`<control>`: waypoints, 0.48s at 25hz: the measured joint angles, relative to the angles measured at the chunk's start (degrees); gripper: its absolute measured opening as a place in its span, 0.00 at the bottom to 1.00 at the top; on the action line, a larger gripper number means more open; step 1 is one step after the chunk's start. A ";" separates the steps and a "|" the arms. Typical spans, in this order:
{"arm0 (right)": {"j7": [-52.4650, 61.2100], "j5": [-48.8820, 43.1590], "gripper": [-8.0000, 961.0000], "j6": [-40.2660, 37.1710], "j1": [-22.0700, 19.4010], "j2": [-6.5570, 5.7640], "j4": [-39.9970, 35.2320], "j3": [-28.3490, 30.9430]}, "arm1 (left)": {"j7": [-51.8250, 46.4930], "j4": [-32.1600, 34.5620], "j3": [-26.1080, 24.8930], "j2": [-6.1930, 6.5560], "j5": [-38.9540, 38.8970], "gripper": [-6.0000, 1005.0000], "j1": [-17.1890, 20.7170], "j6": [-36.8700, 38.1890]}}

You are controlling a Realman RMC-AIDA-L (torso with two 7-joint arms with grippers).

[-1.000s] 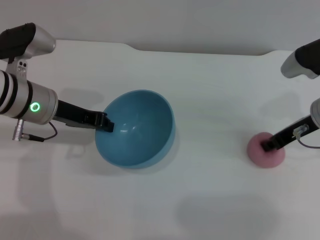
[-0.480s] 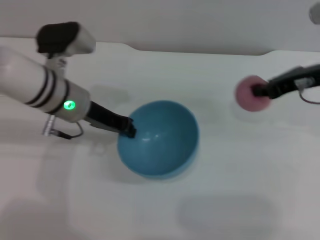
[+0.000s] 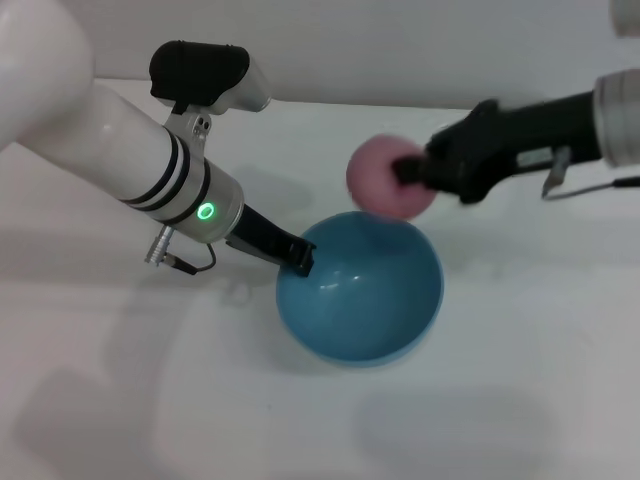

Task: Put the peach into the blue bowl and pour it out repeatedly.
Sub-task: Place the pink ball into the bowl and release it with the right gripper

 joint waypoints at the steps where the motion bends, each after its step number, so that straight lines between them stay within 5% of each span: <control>1: -0.29 -0.19 0.06 -0.07 0.00 -0.01 0.11 -1.09 | -0.39 0.19 -0.02 -0.02 -0.23 0.01 -0.06 -0.23; 4: -0.08 -6.19 0.07 0.60 0.33 0.08 0.50 -7.54 | -0.75 0.55 -0.41 -0.02 -0.39 0.01 -0.09 -0.31; 12: 3.02 -9.53 0.15 4.39 0.33 0.30 0.43 -11.95 | -0.85 0.90 -0.84 -0.02 -0.49 0.01 -0.20 -0.76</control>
